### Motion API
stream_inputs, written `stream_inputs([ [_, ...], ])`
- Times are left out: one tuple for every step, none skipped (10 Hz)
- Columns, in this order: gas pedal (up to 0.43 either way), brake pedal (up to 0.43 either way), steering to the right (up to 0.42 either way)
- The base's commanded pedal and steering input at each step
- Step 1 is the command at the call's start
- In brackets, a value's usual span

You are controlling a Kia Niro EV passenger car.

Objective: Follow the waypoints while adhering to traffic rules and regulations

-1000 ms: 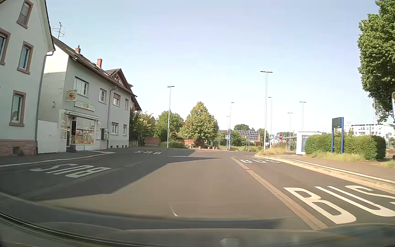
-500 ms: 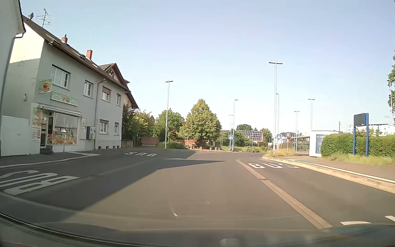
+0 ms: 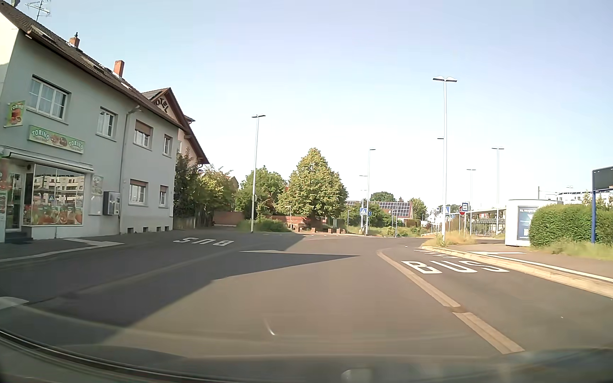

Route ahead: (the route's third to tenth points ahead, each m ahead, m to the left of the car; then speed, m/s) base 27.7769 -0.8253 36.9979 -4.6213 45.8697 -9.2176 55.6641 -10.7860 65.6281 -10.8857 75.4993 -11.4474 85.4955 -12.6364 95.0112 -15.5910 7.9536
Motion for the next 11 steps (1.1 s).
stream_inputs([
  [0.067,0.03,0.008],
  [0.067,0.03,0.011],
  [0.067,0.03,0.011],
  [0.067,0.03,0.012],
  [0.067,0.03,0.014],
  [0.067,0.03,0.015],
  [0.067,0.03,0.015],
  [0.067,0.03,0.016],
  [0.067,0.03,0.02],
  [0.059,0.03,0.025],
  [0.059,0.03,0.029],
])
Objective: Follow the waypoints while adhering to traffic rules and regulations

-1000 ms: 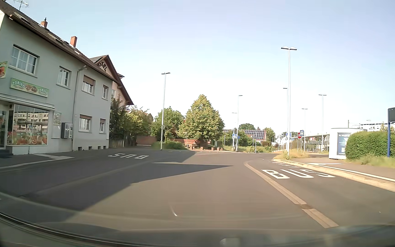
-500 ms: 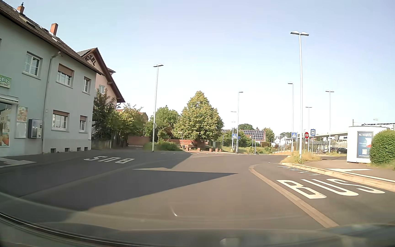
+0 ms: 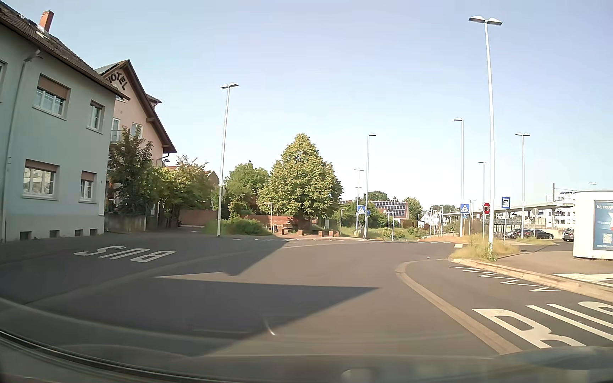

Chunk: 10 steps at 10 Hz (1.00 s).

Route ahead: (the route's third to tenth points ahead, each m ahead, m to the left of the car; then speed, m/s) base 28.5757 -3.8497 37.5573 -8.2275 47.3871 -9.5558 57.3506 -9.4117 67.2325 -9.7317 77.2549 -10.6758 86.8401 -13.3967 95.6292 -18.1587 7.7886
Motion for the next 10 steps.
stream_inputs([
  [0.059,0.03,0.032],
  [0.059,0.03,0.035],
  [0.059,0.03,0.035],
  [0.059,0.03,0.035],
  [0.059,0.03,0.035],
  [0.059,0.03,0.037],
  [0.059,0.03,0.041],
  [0.059,0.03,0.045],
  [0.059,0.03,0.051],
  [0.059,0.03,0.058],
])
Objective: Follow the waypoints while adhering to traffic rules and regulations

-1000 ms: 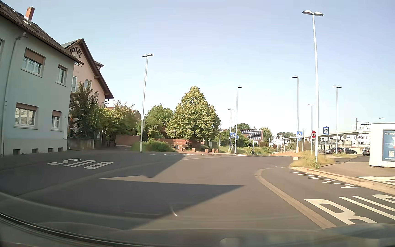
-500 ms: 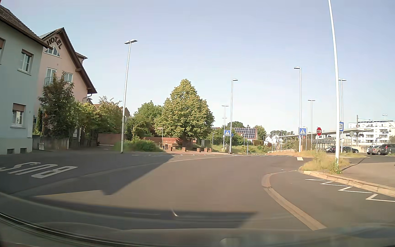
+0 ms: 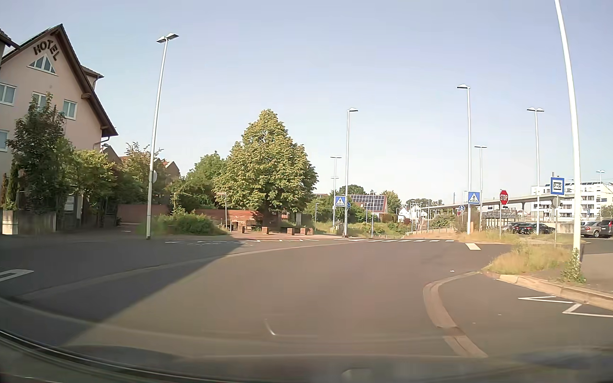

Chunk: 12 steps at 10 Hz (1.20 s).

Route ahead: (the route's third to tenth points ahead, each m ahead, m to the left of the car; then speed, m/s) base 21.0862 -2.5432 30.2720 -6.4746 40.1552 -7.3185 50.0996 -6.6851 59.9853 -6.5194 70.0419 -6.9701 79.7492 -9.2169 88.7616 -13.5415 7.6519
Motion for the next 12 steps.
stream_inputs([
  [0.059,0.03,0.063],
  [0.059,0.03,0.067],
  [0.059,0.03,0.071],
  [0.059,0.03,0.076],
  [0.059,0.03,0.08],
  [0.059,0.03,0.083],
  [0.059,0.03,0.084],
  [0.059,0.03,0.085],
  [0.059,0.03,0.086],
  [0.059,0.03,0.087],
  [0.059,0.03,0.093],
  [0.059,0.03,0.096],
])
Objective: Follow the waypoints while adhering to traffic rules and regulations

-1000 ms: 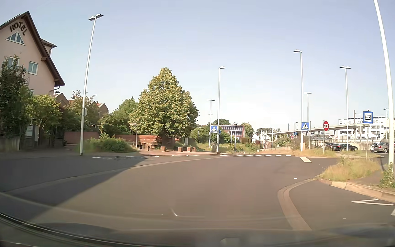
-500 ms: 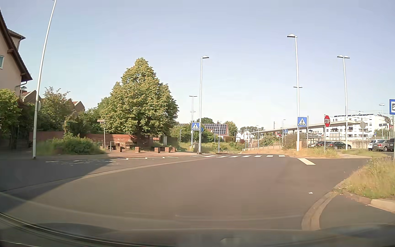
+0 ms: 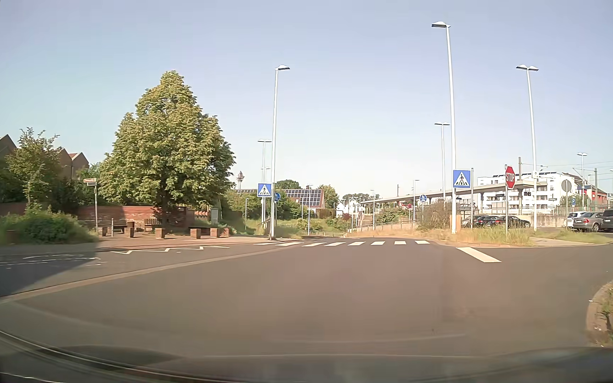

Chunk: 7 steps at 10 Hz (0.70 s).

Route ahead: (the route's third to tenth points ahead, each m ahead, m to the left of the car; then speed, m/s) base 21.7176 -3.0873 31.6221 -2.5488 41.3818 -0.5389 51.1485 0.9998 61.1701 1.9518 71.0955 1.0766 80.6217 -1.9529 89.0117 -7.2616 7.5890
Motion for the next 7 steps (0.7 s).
stream_inputs([
  [0.059,0.03,0.099],
  [0.059,0.03,0.099],
  [0.059,0.03,0.099],
  [0.059,0.03,0.099],
  [0.059,0.03,0.099],
  [0.059,0.03,0.097],
  [0.059,0.03,0.094],
])
